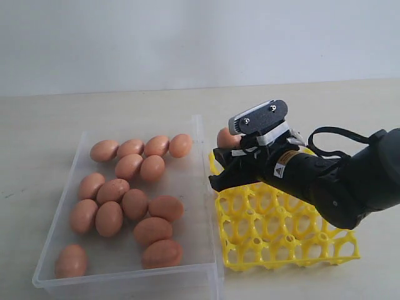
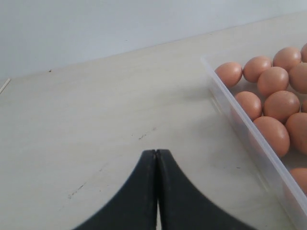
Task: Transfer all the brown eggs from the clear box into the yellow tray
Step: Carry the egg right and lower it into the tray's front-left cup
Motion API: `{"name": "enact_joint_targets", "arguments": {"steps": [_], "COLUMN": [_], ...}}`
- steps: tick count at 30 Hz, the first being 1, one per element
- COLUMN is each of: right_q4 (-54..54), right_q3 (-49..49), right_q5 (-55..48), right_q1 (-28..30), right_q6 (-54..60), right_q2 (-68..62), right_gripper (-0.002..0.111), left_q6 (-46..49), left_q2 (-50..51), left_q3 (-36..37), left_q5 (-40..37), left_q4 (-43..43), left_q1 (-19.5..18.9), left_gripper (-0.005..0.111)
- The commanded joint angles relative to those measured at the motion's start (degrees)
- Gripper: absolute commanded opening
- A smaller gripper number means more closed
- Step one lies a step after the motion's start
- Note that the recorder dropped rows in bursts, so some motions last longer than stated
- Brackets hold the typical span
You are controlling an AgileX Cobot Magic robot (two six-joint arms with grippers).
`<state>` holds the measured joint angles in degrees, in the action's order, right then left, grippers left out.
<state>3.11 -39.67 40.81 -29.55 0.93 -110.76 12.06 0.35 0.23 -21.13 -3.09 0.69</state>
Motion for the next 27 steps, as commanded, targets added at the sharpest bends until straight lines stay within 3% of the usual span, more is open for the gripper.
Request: {"name": "enact_joint_targets", "arguments": {"steps": [1, 16, 27], "right_q4": [-0.1, 0.7, 1.6], "right_q3": [0.4, -4.9, -5.4], "right_q5": [4.4, 0.8, -0.8], "right_q1": [0.3, 0.3, 1.3], "right_q6": [0.5, 0.4, 0.3], "right_q2": [-1.9, -5.3, -6.7], "right_gripper": [0.000, 0.001, 0.028], "left_q6": [-0.3, -0.3, -0.3], "left_q2": [-0.3, -0.3, -0.3], "left_q3": [-0.2, -0.2, -0.2], "left_q5": [0.5, 0.5, 0.5], "left_q4": [-0.4, -0.4, -0.4], "left_q1": [-0.1, -0.1, -0.1], "left_gripper": [0.000, 0.000, 0.000]}}
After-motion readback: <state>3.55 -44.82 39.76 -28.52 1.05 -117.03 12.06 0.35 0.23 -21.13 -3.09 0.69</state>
